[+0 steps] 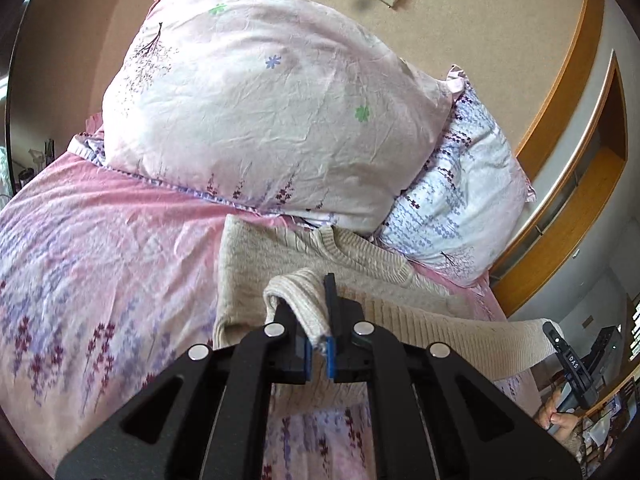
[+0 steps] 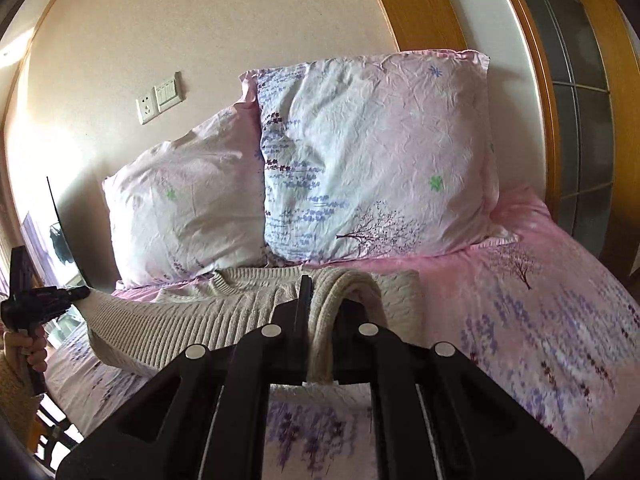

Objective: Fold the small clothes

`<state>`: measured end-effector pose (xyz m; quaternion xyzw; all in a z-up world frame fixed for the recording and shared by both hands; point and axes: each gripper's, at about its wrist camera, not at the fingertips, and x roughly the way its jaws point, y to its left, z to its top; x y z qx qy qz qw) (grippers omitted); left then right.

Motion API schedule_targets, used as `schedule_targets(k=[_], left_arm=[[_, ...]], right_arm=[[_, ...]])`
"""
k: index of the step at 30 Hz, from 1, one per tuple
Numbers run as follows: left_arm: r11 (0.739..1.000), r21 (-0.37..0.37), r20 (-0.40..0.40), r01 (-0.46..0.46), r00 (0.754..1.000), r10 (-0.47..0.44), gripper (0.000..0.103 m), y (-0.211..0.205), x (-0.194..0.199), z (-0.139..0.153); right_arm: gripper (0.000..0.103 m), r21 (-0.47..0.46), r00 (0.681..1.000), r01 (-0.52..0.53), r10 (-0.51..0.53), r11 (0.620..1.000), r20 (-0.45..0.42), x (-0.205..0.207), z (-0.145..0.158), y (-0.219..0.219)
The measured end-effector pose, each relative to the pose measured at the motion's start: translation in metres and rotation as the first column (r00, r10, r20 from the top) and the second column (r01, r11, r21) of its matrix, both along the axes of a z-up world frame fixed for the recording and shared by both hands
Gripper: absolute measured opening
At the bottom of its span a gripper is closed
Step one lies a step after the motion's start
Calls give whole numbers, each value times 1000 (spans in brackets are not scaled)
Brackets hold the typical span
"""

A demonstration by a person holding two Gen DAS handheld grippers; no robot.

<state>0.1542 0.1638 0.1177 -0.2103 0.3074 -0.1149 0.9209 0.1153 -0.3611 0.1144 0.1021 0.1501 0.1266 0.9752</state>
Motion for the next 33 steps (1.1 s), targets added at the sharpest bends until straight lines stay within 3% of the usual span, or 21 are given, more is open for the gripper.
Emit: schedule_targets(k=[3,10,16,23,26,29,33], left_arm=[[999,30,-24,-14,1000,15,5,-5,41,-4],[997,74,-102,-17,995,24,5,-22,122,-36],[997,71,-146,-26,989,36,5,-26,154,-61],[999,9,-225,-53,973,53,5,-21,174,-94],[999,2,-247,-49,968,48,9,-23,180,-99],[999,1,-251,-36,967,36,14,-25,184,-97],[1000,-18,-240,-22,971,17,40,-25,186,-90]], right_arm=[[8,-3,999,26,-26,1000,-38,33,-5,5],[8,89,958,125,-98,988,-269,119,-47,-9],[8,158,926,173,-106,972,-363,157,-69,-21],[8,195,885,196,-88,961,-456,197,-80,-20],[17,236,860,220,-74,947,-505,210,-85,-21],[32,275,860,223,-56,935,-508,215,-86,-23],[52,290,878,215,-55,933,-475,211,-77,-23]])
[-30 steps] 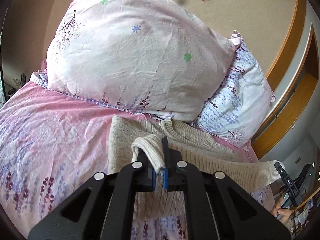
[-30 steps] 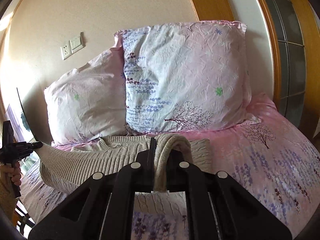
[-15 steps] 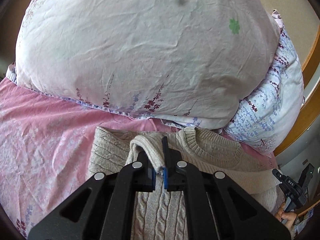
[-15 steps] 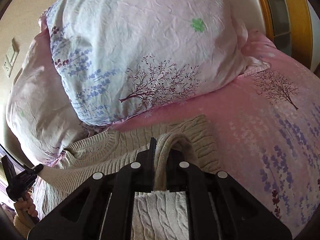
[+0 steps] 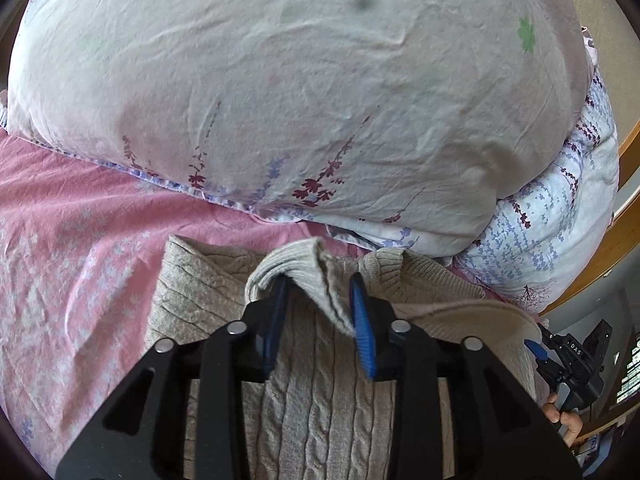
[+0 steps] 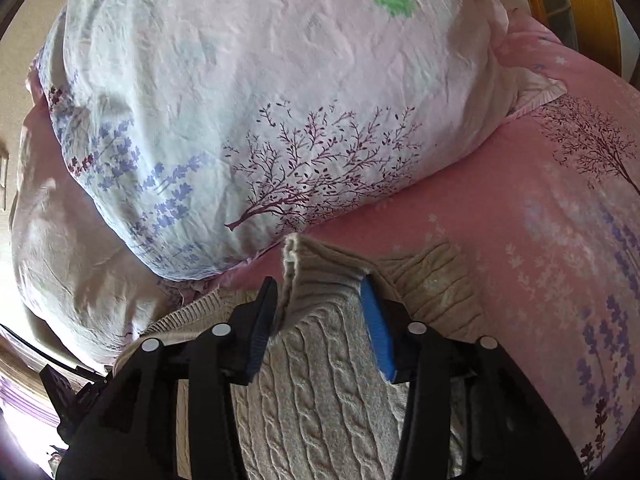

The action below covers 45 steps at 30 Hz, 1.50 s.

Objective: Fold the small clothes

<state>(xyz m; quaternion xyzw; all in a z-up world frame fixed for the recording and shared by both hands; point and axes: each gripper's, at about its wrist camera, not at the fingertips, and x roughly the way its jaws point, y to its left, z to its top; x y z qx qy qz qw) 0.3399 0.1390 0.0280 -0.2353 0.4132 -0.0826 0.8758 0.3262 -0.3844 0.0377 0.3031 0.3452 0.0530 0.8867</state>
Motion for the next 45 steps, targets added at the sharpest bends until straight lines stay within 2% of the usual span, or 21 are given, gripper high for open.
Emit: schedule_targets(k=[1,3,6,9,15,18,21,24,27,28,31,33,37,41,45], left_arm=[[1000,14,14,-2,1000,2,50,0,-3,5],[999,41,40,2,999,-3,56,4,-11,14],[998,47,58,37,998,-40,56,15,-30,22],[997,52,54,65,996,-68,54,28,-53,22],[989,104,13,109,994,-111,51,36,-84,7],[985,125,-9,115,993,-115,51,35,-93,-2],[981,148,-20,121,993,-119,48,33,-99,-8],[975,186,-16,124,992,-123,41,27,-102,-9],[969,218,-12,118,993,-119,31,24,-104,-10],[965,233,-13,117,993,-117,23,23,-105,-11],[965,235,-10,116,993,-117,15,24,-106,-12],[965,231,-10,123,992,-124,13,26,-107,-10],[964,230,-4,137,990,-140,12,28,-109,-7],[961,229,0,153,988,-157,11,30,-112,-8],[959,232,2,165,985,-170,12,32,-110,-12]], right_arm=[[58,-17,1000,10,-10,1000,20,-5,5,-1],[60,-49,998,25,-22,999,63,-18,15,-6],[59,-94,995,36,-27,995,95,-45,23,-18],[49,-152,996,9,5,988,92,-72,20,-26],[46,-226,998,-58,65,972,20,-97,-4,-26],[43,-226,996,-83,85,971,-1,-104,-12,-24],[41,-274,995,-101,102,956,-10,-109,-16,-16],[35,-312,994,-106,107,944,-14,-111,-20,-11],[22,-337,994,-107,112,935,-5,-112,-20,-9],[19,-343,994,-104,112,933,1,-113,-20,-9],[14,-342,994,-88,102,936,24,-117,-16,-9],[10,-330,995,-72,92,941,47,-123,-11,-10],[9,-314,995,-50,74,948,65,-139,-3,-11],[9,-319,999,-38,47,947,20,-145,-15,-11],[9,-318,999,-38,25,947,-45,-133,-32,-12]])
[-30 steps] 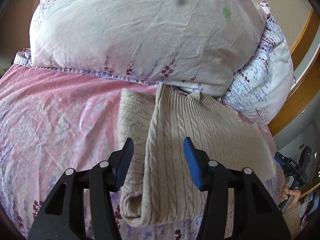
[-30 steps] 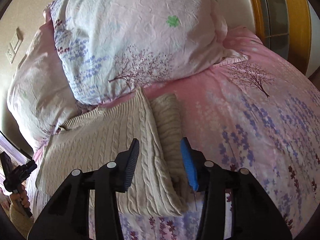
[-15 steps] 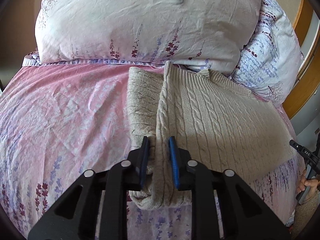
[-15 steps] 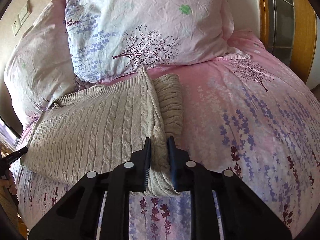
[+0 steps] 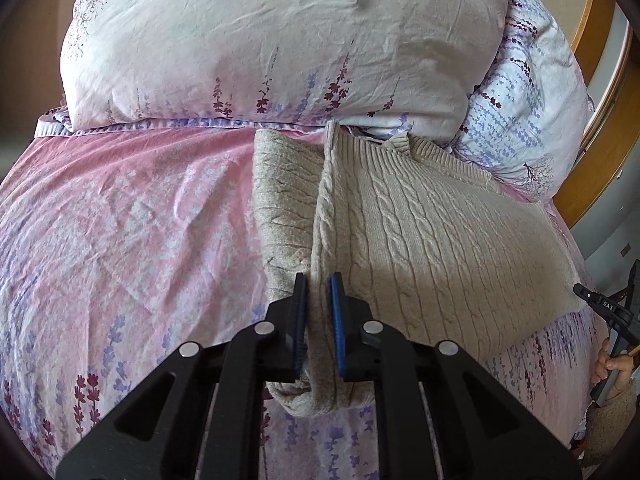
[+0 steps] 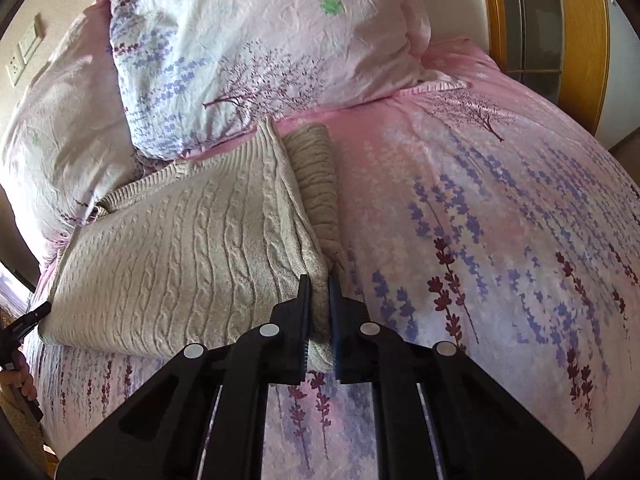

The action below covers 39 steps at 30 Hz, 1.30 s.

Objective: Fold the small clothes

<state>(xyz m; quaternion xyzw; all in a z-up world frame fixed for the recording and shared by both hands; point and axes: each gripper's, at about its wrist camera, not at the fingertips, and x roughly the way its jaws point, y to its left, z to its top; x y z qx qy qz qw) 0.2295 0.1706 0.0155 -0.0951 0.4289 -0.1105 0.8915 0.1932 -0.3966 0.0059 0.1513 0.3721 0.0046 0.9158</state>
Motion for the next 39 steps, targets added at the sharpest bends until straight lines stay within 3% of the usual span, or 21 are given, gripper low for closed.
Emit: schedule_targets(k=[3,5,8,10,12,16,20,23,28,31,34,39], left_arm=[[1000,-12,24,-2,1000,2,15,0,-6,5],[999,-30,44,-17,999,18,16,6,-11,11],[999,-26,96,-45,994,47,21,6,-18,26],[999,-20,128,-31,991,33,32,-3,-21,34],[1000,-16,135,8,991,-6,39,-19,-21,37],[997,14,103,72,992,-73,40,-46,-16,27],[997,35,31,70,997,-71,40,-50,-12,7],[997,35,35,75,996,-76,37,-47,-13,1],[995,-97,20,26,1000,-25,42,-25,-14,10],[984,-174,27,-31,999,36,50,-2,-11,19],[969,-228,-8,-92,996,92,54,18,0,20],[948,-293,-82,-125,991,105,60,31,25,11]], right_arm=[[11,-34,1000,4,-4,999,-8,3,6,6],[19,-47,1000,8,-8,999,2,1,12,8],[36,-60,998,7,-3,998,60,-6,28,14],[53,-73,995,-27,34,997,91,-7,38,25],[53,-106,991,-78,89,991,101,-5,43,41],[53,-164,986,-144,155,976,56,6,36,67],[54,-198,989,-140,129,970,-67,21,12,68],[57,-219,987,-154,141,964,-75,23,5,68],[57,-204,989,-146,140,968,-45,25,20,78],[67,-193,987,-161,163,968,-8,29,32,90],[69,-203,982,-189,190,961,-11,40,37,111],[70,-246,977,-210,214,946,-12,60,32,143]])
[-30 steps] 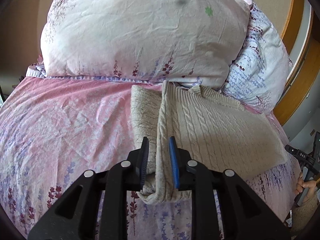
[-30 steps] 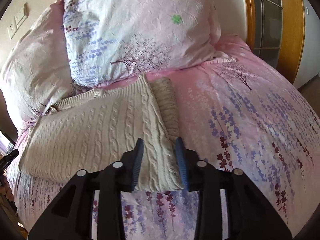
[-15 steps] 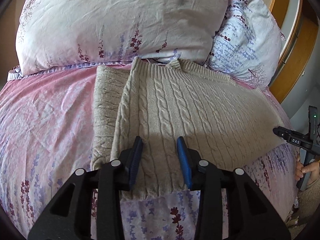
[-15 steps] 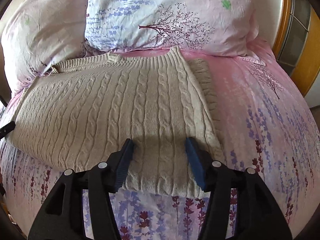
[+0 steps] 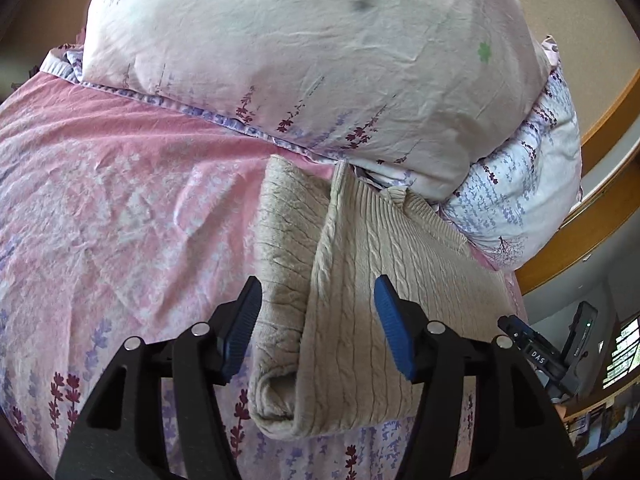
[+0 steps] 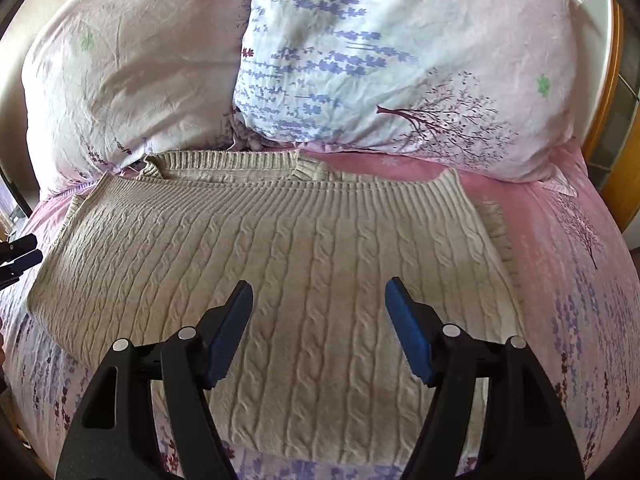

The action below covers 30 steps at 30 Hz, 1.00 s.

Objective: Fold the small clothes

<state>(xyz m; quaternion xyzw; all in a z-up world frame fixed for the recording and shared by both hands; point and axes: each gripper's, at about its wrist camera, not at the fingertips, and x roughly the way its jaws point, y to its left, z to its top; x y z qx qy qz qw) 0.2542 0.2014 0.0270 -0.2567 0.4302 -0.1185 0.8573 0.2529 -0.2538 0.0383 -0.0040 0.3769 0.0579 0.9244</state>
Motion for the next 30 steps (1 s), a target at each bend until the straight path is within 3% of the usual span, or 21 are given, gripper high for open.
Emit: schedule_targets(k=[4,12,23,27,30], left_arm=[[999,-36,-34,-10,999,8,64,4,12,-6],[1000,-19,-67,-1,998,0,64,-1,24,-20],[999,-47,-59,23,998,-26,66,-17,40,-21],[996,-85,-63,25,998,-30,62,-20,45,-24],[994,-107,-82,35,996,-44,53,-24,47,-27]], right_arm=[[71,26,999,20,-19,999,-30,14,-8,6],[77,-65,999,30,-32,997,-22,17,-14,18],[79,-79,999,30,-32,996,-18,18,-14,20],[80,-81,999,28,-30,996,-15,18,-14,20],[80,-79,1000,27,-28,997,-14,18,-14,19]])
